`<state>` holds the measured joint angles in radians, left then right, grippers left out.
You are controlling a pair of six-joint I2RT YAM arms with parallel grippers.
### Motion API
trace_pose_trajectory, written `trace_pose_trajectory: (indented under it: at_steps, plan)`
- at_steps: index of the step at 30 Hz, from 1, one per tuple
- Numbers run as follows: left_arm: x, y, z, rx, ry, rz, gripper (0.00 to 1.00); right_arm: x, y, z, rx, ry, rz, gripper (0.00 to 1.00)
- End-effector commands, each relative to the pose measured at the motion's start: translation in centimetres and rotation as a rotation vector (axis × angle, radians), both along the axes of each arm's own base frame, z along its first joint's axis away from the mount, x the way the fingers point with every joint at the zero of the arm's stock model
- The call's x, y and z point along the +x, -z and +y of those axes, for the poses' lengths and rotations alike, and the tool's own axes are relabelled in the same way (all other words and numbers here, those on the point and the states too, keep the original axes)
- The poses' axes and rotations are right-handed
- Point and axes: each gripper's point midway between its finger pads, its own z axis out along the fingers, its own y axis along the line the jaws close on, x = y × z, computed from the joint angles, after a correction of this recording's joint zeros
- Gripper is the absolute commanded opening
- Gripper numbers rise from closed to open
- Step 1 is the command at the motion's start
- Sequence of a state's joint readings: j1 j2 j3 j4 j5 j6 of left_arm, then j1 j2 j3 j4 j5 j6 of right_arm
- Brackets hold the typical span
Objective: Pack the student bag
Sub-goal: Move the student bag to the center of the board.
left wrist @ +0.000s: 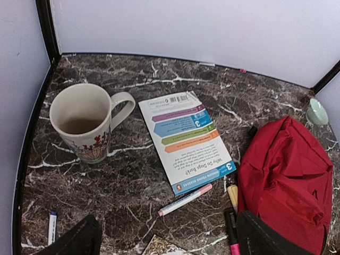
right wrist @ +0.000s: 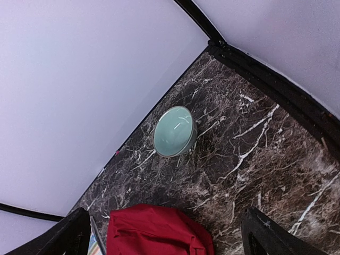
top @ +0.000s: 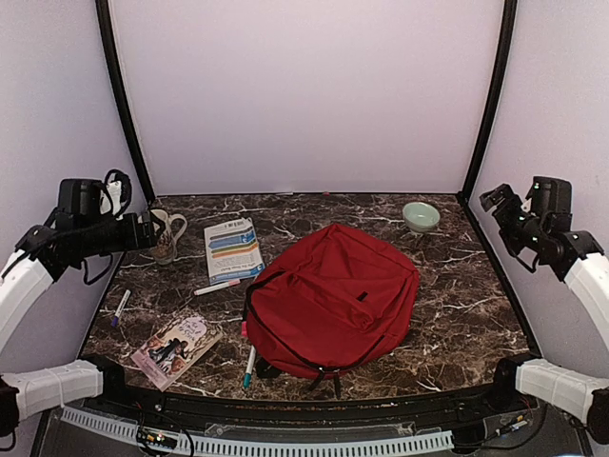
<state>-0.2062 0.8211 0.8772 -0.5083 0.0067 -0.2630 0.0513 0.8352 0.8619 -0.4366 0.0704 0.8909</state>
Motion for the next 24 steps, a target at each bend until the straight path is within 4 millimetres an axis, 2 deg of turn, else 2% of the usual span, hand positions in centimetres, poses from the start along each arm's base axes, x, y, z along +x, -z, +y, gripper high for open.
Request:
trace_pose_trajectory:
  at_steps: [1,4,7,11,15,20,24]
  plan:
    - [-0.6,3.6,-0.4,0.001,-0.015,0.309,0.89,0.6,2.2,0.1,0.172,0.03,0.008,0.99]
    - [0.0,2.9,-2.0,-0.072,0.029,0.293,0.89,1.1,5.0,3.0,0.269,-0.167,0.015,0.99]
    - [0.0,1.6,-3.5,-0.122,0.089,0.25,0.89,0.9,7.5,4.1,0.328,-0.249,0.039,0.99]
    - [-0.4,1.5,-4.4,-0.094,0.132,0.253,0.88,0.5,6.5,4.4,0.127,-0.353,-0.008,0.99]
    - [-1.4,1.6,-6.3,-0.078,0.206,0.244,0.86,-0.1,5.6,5.0,-0.105,-0.486,-0.016,0.99]
    - [-2.7,3.0,-9.3,-0.066,0.304,0.29,0.82,-1.4,7.5,7.6,-0.237,-0.609,0.054,0.99]
    - [-3.9,4.7,-12.6,-0.043,0.396,0.339,0.82,-3.0,7.1,11.2,-0.329,-0.716,-0.013,0.99]
